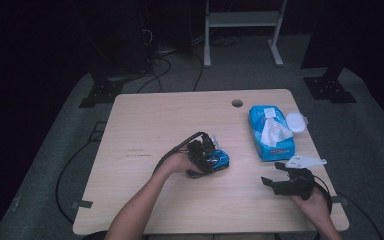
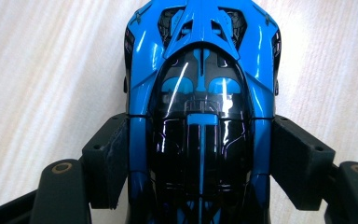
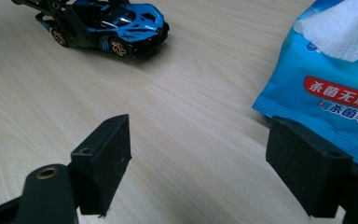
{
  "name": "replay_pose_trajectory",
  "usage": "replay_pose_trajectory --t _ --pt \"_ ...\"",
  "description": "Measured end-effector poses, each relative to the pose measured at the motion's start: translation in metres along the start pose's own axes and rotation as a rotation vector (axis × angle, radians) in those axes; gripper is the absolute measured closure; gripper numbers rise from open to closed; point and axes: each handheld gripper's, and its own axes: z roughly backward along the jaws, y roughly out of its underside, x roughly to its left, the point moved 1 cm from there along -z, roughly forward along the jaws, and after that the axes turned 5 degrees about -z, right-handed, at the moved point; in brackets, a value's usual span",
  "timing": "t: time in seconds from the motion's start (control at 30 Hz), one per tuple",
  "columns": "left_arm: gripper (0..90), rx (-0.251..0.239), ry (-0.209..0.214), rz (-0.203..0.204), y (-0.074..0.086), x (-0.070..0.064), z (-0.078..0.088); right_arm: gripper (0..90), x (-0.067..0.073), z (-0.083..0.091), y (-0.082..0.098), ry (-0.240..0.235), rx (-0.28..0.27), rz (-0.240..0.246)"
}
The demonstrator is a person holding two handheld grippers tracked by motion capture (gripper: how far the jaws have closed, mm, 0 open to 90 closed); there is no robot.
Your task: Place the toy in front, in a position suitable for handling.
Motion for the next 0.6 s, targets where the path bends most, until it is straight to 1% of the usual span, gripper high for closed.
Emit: replay_pose_trajectory --t 0.13,0.23,0.37,0.4,0.47,0.5,0.53,0.57,0.6 --pt "27.9 -0.004 0.0 0.001 0.0 -0.001 -0.001 19.4 -0.001 -0.003 -0.001 0.017 0.023 0.006" --pt "27.8 0.001 -0.005 -0.004 0.001 -0.002 -0.002 19.1 -0.002 -0.002 -0.007 0.022 0.02 0.019" --pt "27.6 -0.007 -0.016 -0.011 0.002 -0.003 -0.003 19.2 -0.004 0.005 -0.023 0.054 -0.021 0.032" --pt "27.4 -0.013 -0.017 -0.009 0.003 -0.003 -0.003 19.5 -0.006 0.007 -0.028 0.071 -0.027 0.042" --pt "26.8 -0.025 -0.019 -0.001 0.006 -0.004 -0.003 21.5 -0.012 0.01 -0.041 0.105 -0.056 0.054" --pt "25.3 -0.045 -0.013 0.002 0.007 -0.005 -0.001 22.2 -0.016 0.011 -0.048 0.131 -0.079 0.067" --pt "23.2 -0.068 -0.008 0.012 0.01 -0.005 0.0 22.2 -0.02 0.012 -0.054 0.158 -0.1 0.069" --pt "21.9 -0.083 -0.007 0.016 0.012 -0.005 0.002 22.3 -0.026 0.012 -0.062 0.173 -0.116 0.06" --pt "20.0 -0.098 -0.01 0.013 0.014 -0.005 0.005 22.3 -0.032 0.012 -0.068 0.185 -0.124 0.05"
